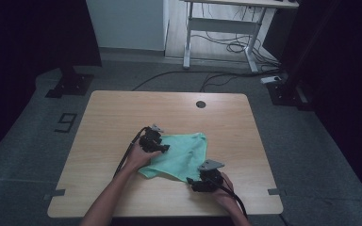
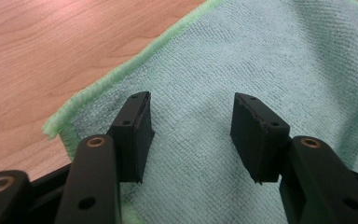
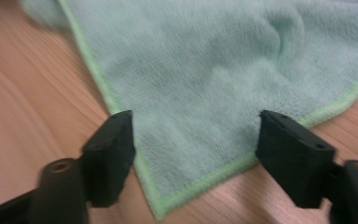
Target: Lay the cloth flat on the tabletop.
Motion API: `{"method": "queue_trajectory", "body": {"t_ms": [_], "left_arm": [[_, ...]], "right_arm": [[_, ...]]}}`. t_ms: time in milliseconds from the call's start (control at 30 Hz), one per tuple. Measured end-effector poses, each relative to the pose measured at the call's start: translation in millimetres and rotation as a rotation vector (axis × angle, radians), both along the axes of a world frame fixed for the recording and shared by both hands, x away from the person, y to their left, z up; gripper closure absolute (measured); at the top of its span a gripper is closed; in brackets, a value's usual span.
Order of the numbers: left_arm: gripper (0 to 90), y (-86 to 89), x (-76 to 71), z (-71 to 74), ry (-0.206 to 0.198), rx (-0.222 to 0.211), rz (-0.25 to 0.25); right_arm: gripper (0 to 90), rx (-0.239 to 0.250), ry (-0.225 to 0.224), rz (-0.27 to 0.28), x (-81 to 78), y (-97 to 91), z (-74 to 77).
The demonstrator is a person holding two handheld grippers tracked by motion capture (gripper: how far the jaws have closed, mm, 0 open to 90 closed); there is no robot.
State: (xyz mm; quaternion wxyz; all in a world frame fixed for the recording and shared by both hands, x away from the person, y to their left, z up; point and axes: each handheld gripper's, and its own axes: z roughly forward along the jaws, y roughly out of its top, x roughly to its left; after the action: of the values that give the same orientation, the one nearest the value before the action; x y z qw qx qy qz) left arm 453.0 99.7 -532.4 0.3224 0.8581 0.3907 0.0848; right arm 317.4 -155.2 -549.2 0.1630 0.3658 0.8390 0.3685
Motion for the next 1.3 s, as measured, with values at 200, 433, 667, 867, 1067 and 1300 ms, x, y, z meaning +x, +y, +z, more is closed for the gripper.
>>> {"method": "queue_trajectory", "body": {"t_ms": [200,433,667,867,1067,1300], "left_arm": [[48.9,-0.6,-0.2,0.2,0.000,0.007,0.007],[50.7,-0.6,-1.4,-0.1,-0.013,0.018,0.012],[50.7,7.5,-2.5,-0.4,-0.007,0.002,0.016],[45.8,3.4,-7.8,-0.8,-0.028,0.029,0.013],[43.1,4.6,-27.0,10.7,-0.059,-0.005,0.001],[40.0,5.7,-73.7,11.7,-0.046,-0.054,-0.045]], "right_arm": [[60.5,0.024,-0.019,-0.029,-2.5,-5.6,-0.3],[83.1,0.051,-0.011,-0.057,-8.4,-22.3,-0.8],[84.0,0.082,0.031,-0.054,-32.2,-57.8,0.6],[51.1,0.118,0.009,-0.078,-47.4,-69.7,3.7],[50.7,0.171,-0.043,-0.058,-29.8,-67.4,20.1],[52.1,0.150,-0.052,-0.134,20.7,-63.2,16.9]]}}
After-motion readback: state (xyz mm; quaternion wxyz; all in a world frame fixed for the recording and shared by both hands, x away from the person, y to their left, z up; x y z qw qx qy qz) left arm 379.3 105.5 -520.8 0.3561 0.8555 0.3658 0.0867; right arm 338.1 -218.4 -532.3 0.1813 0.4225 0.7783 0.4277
